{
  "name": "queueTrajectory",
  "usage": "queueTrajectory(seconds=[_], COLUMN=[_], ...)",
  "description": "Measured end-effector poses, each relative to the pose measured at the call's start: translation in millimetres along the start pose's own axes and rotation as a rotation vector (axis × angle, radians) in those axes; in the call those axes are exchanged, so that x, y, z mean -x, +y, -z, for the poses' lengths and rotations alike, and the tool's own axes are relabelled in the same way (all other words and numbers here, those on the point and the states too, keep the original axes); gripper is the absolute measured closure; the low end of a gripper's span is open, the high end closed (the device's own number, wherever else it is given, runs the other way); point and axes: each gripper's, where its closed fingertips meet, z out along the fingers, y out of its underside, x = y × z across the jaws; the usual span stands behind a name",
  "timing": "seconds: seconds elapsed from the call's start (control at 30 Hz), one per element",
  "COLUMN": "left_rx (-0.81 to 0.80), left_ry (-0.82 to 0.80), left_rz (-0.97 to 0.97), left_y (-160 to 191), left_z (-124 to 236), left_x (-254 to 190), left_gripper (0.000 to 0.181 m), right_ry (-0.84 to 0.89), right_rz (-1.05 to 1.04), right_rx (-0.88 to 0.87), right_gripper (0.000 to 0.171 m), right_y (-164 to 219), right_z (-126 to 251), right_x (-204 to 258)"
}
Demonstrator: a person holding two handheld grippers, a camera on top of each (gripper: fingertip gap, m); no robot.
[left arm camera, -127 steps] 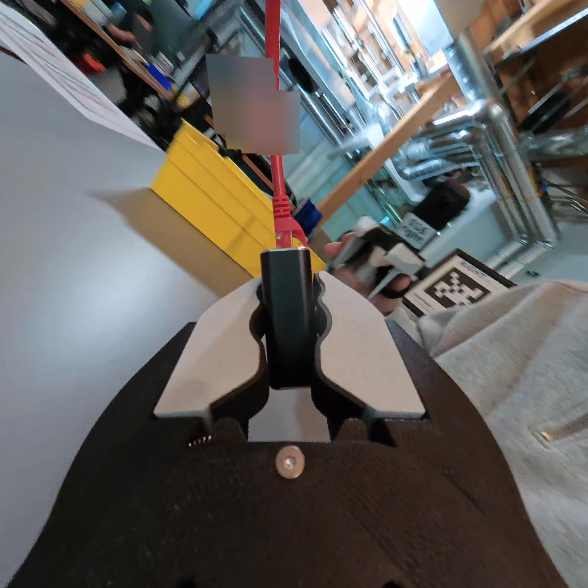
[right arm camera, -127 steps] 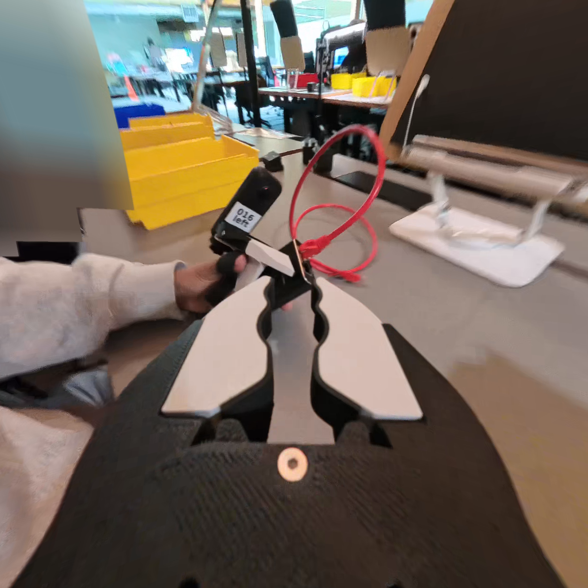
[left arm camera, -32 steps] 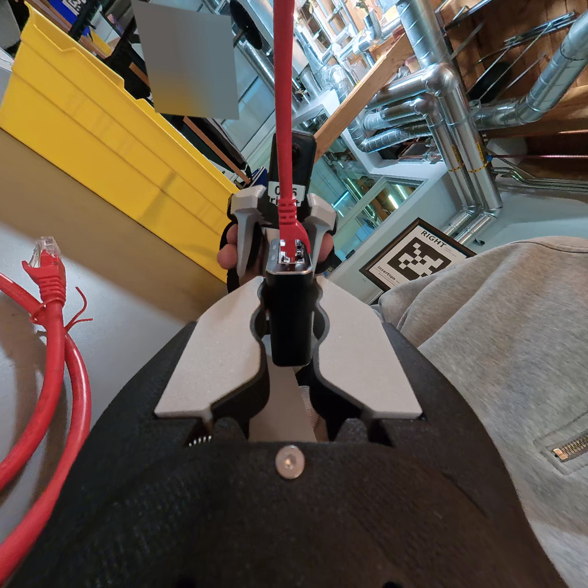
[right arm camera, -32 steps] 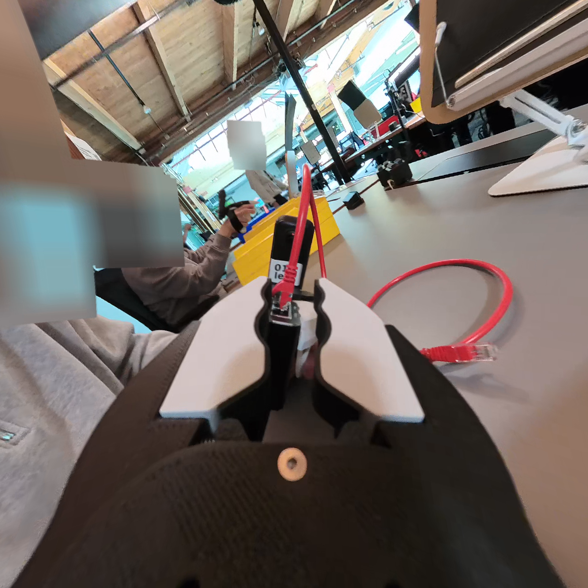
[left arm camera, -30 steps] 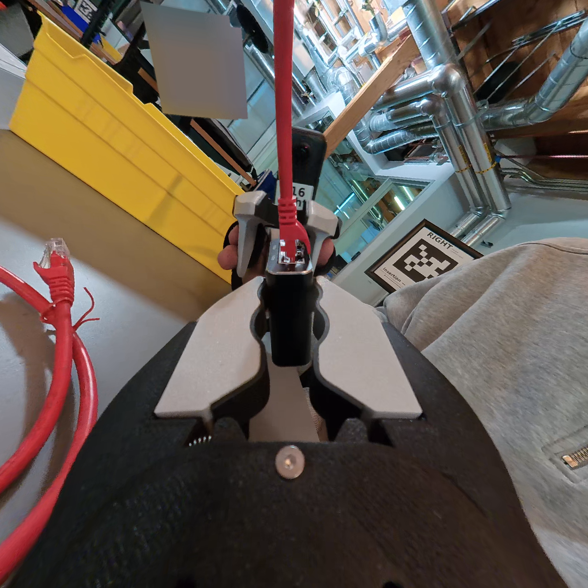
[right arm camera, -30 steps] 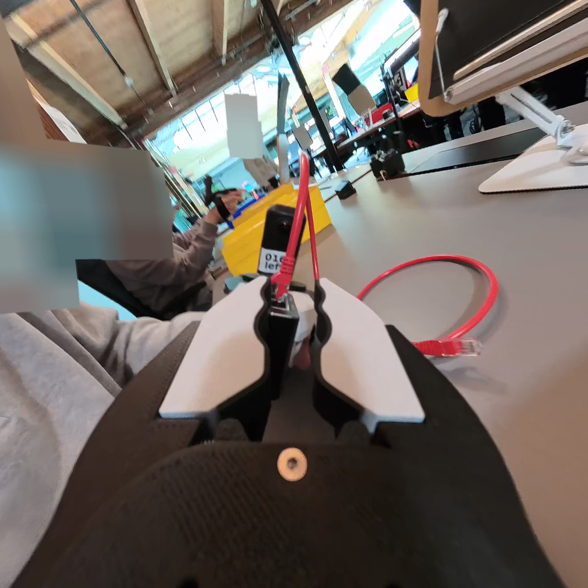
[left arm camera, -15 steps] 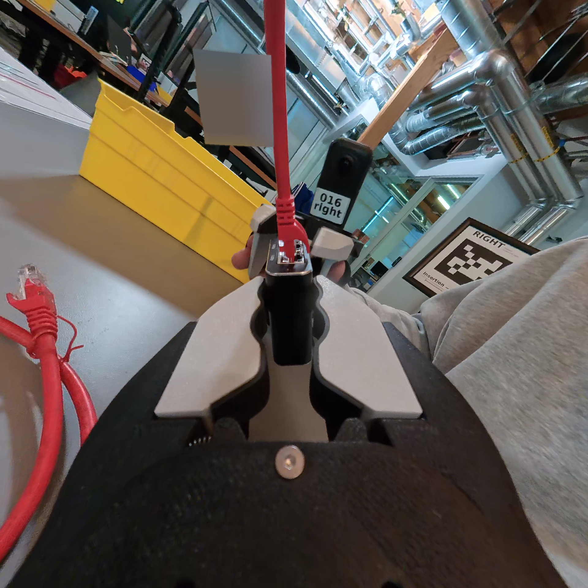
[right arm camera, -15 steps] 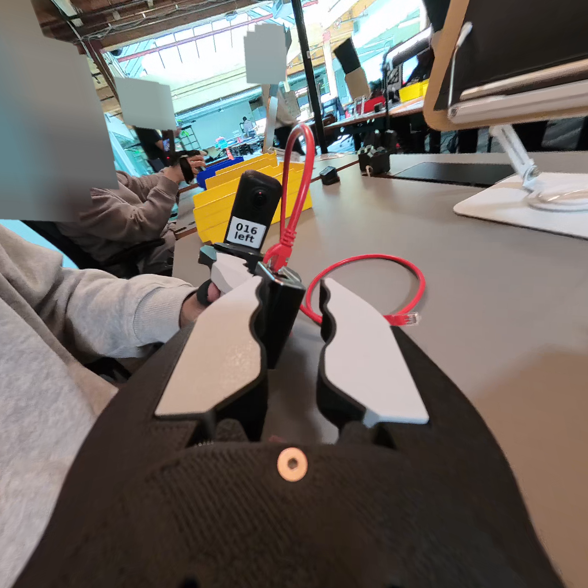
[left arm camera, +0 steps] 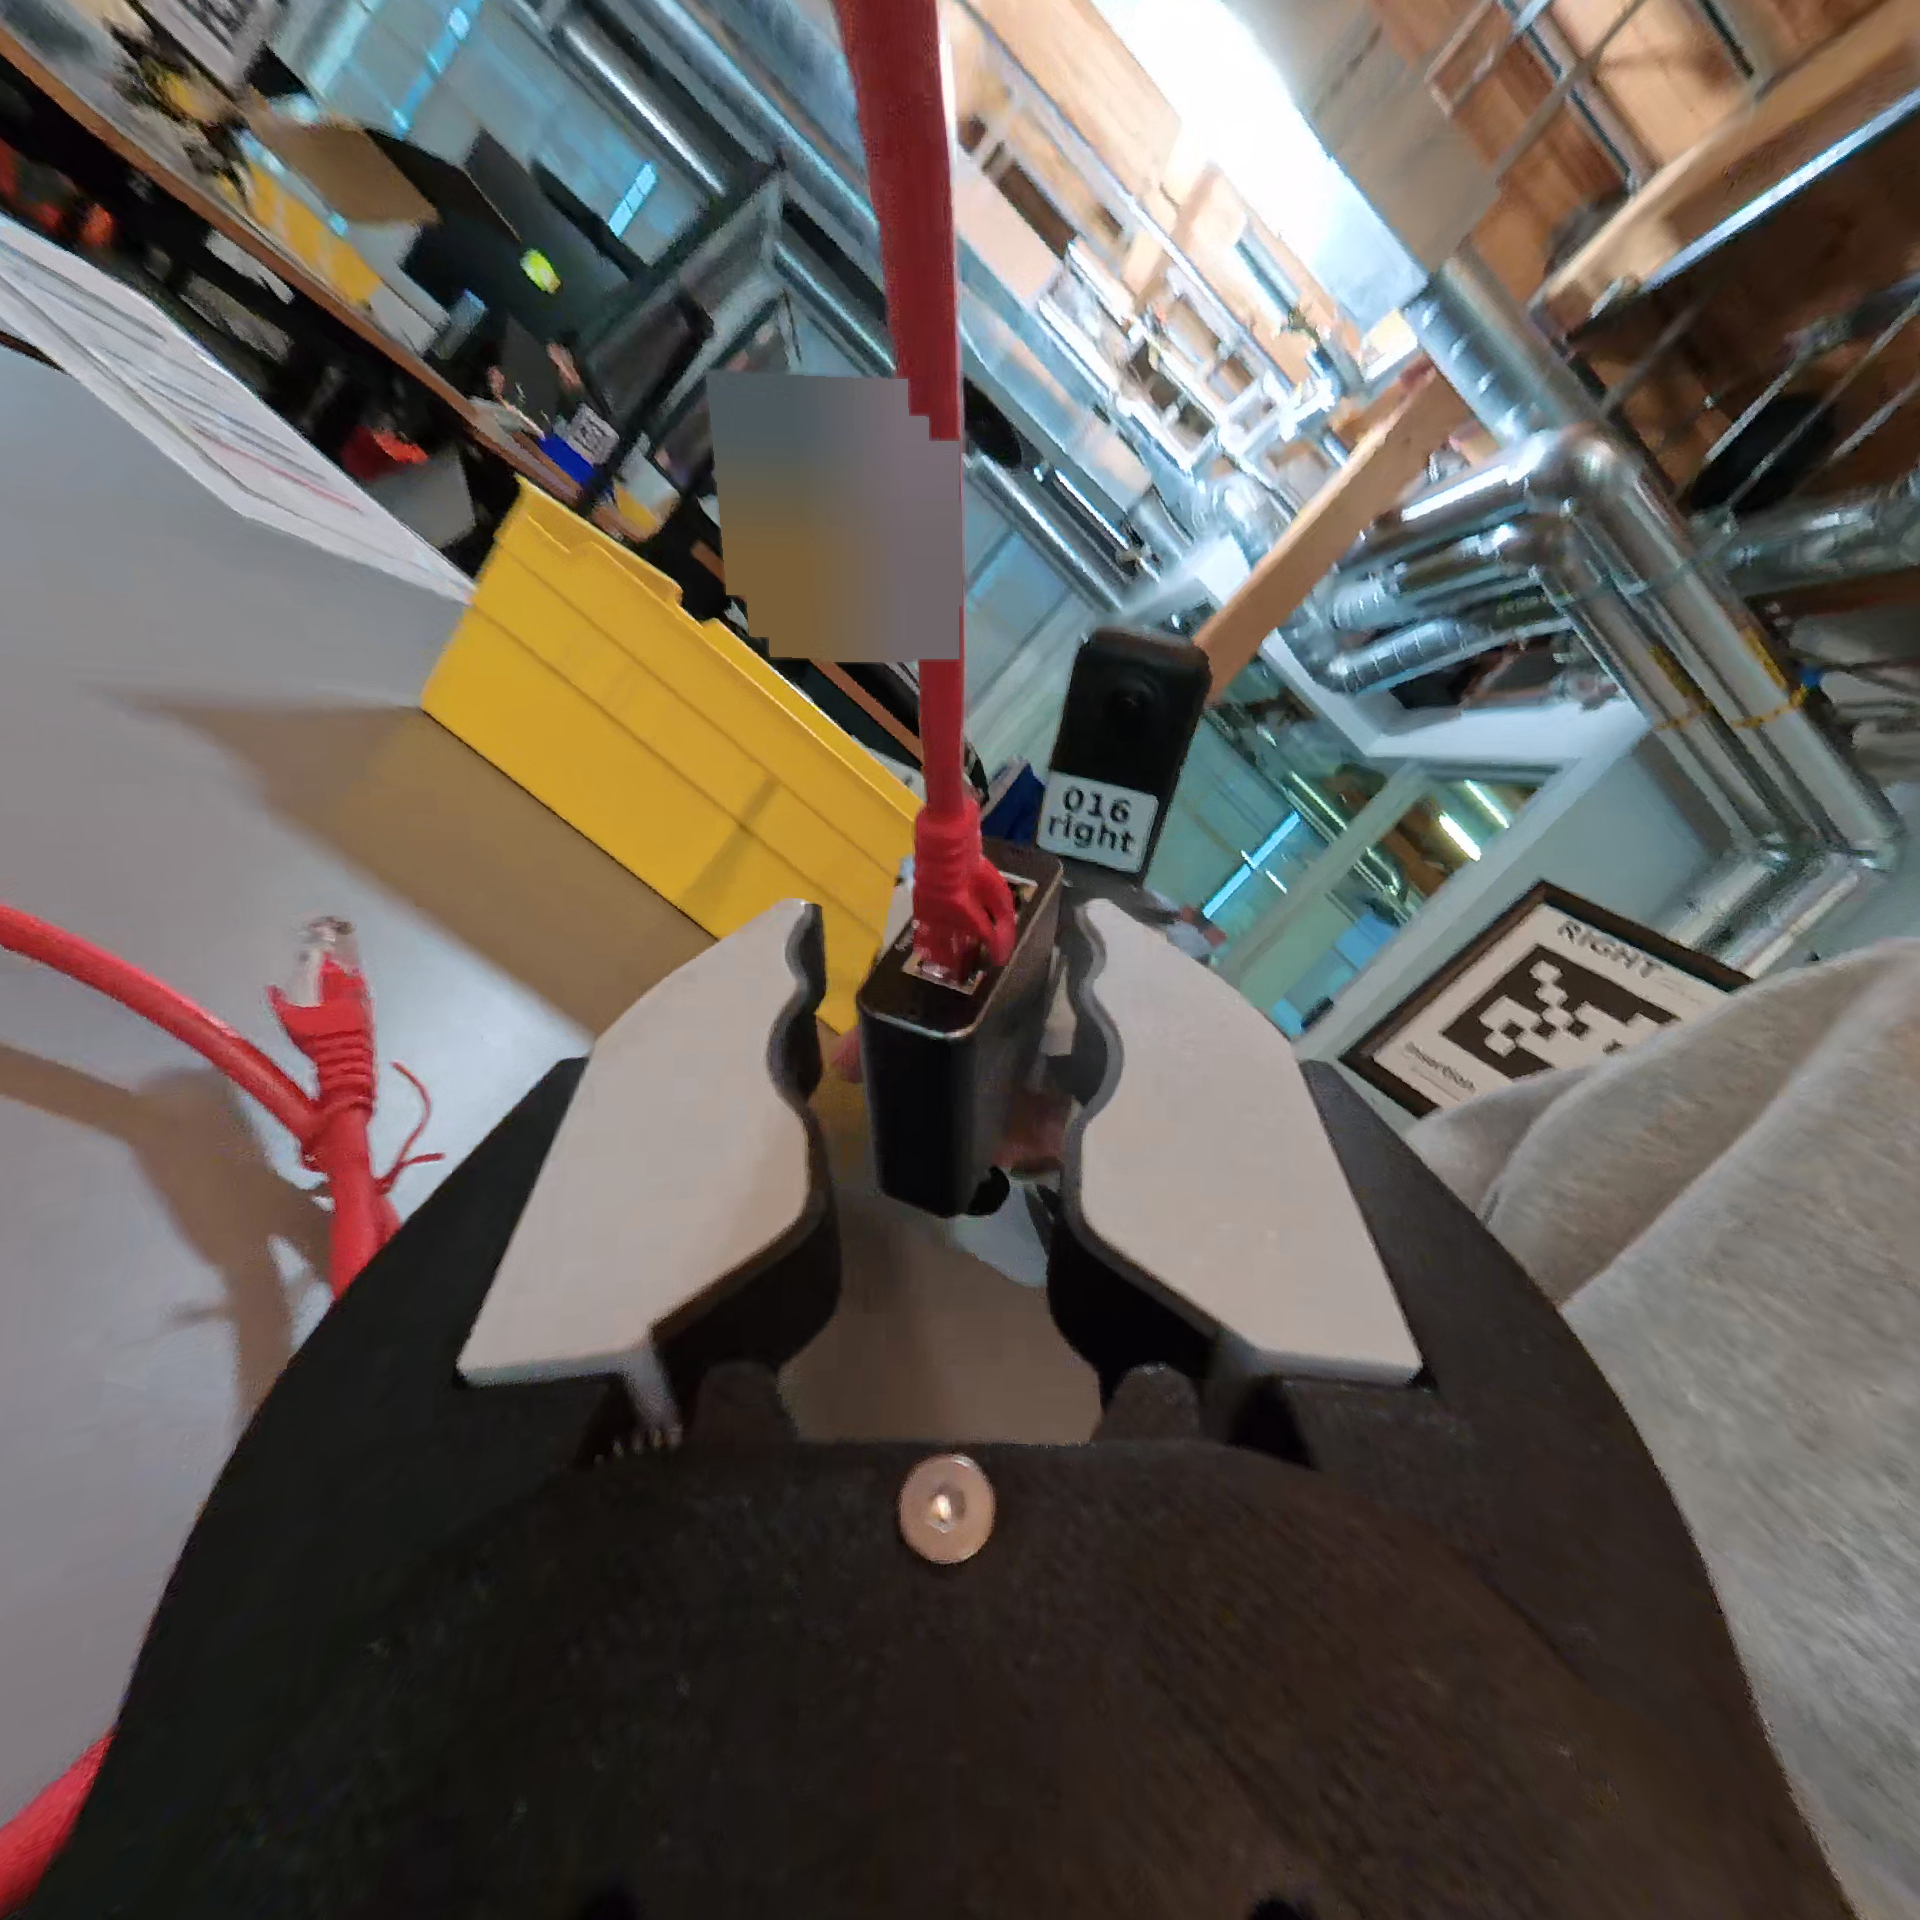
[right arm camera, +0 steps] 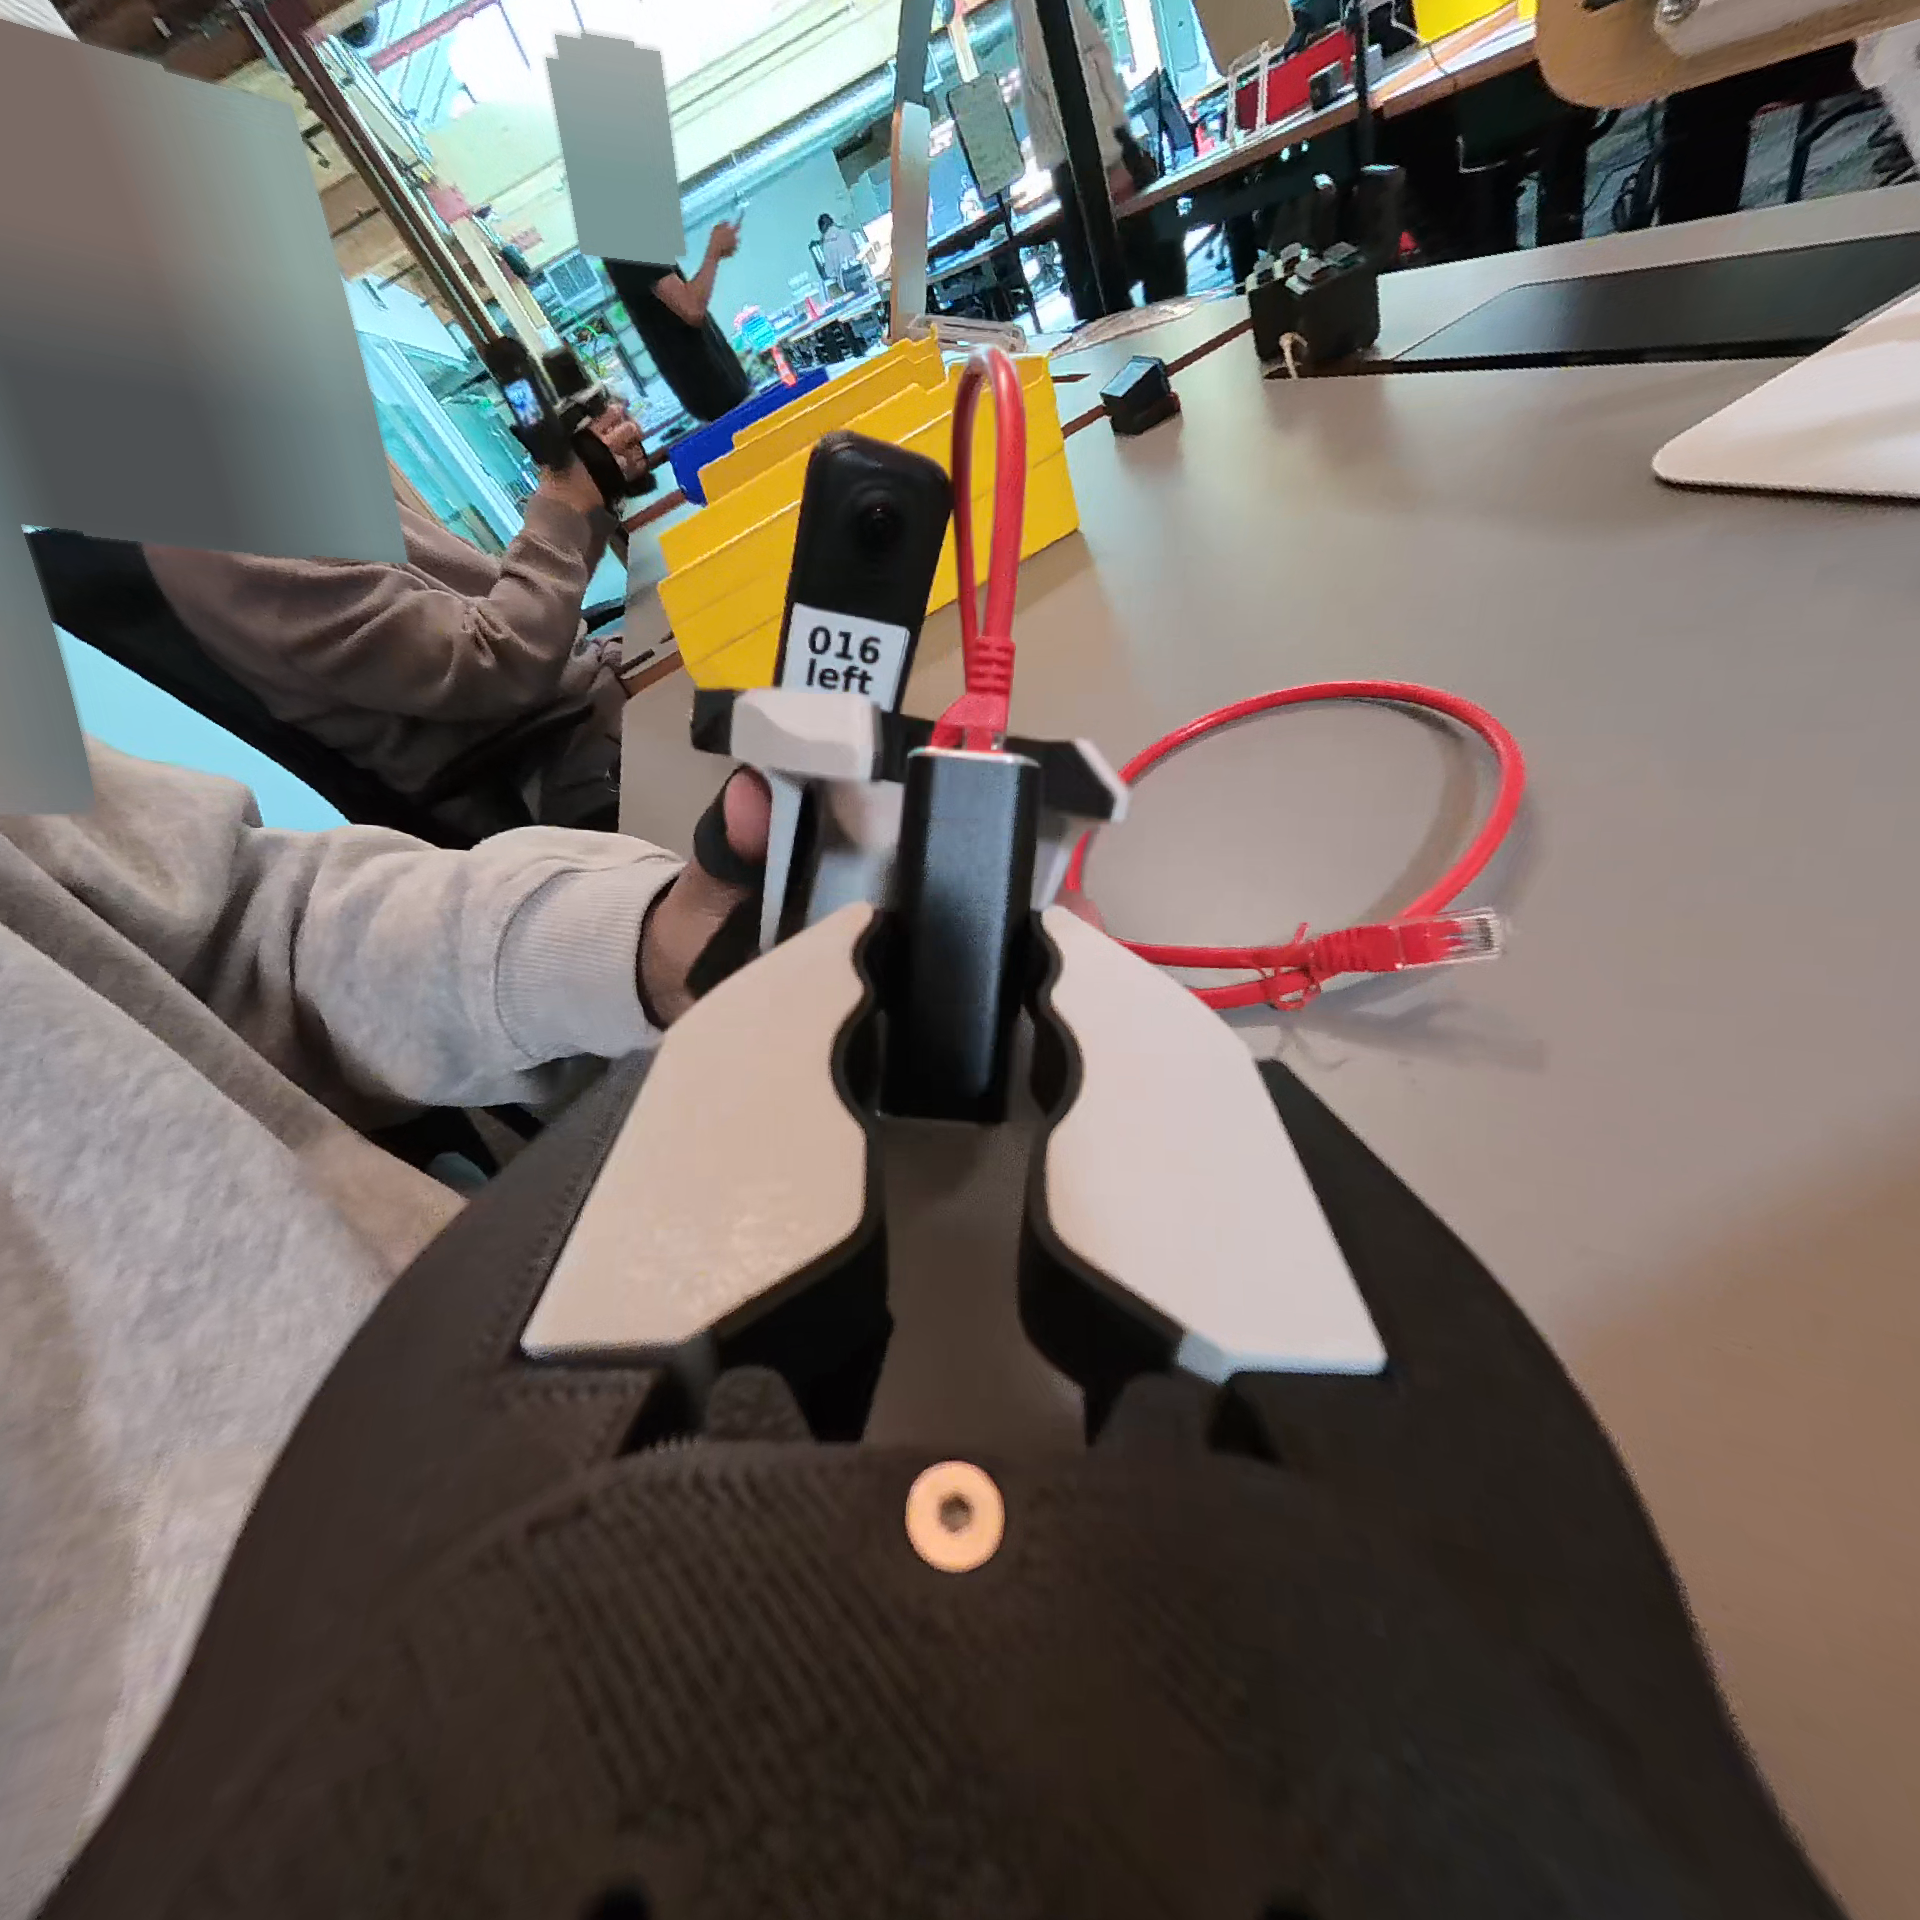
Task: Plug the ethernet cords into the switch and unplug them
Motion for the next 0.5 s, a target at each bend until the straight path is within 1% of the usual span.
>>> queueTrajectory(seconds=[0.03,0.1,0.27,0.37,0.5], left_rx=[-0.026,-0.051,-0.004,0.008,0.023], left_ry=[-0.013,-0.008,-0.006,0.015,0.024], left_rz=[-0.002,-0.006,-0.06,-0.055,-0.058], left_y=[-4.6,-10.7,-9.8,-8.2,-7.1], left_z=[2.7,7.0,9.4,8.8,8.5], left_x=[2.3,2.5,1.2,-1.3,-1.5], left_gripper=[0.136,0.138,0.153,0.16,0.16], right_ry=[-0.003,-0.006,-0.008,-0.009,-0.033], right_rz=[-0.003,-0.009,-0.002,-0.011,-0.067], right_rx=[-0.005,-0.023,-0.004,-0.002,-0.029], right_gripper=[0.146,0.146,0.146,0.146,0.147], right_y=[-0.9,-3.5,-0.7,-0.1,-3.4], right_z=[0.5,1.9,1.9,1.8,3.9], right_x=[0.3,1.1,1.5,1.1,0.9])
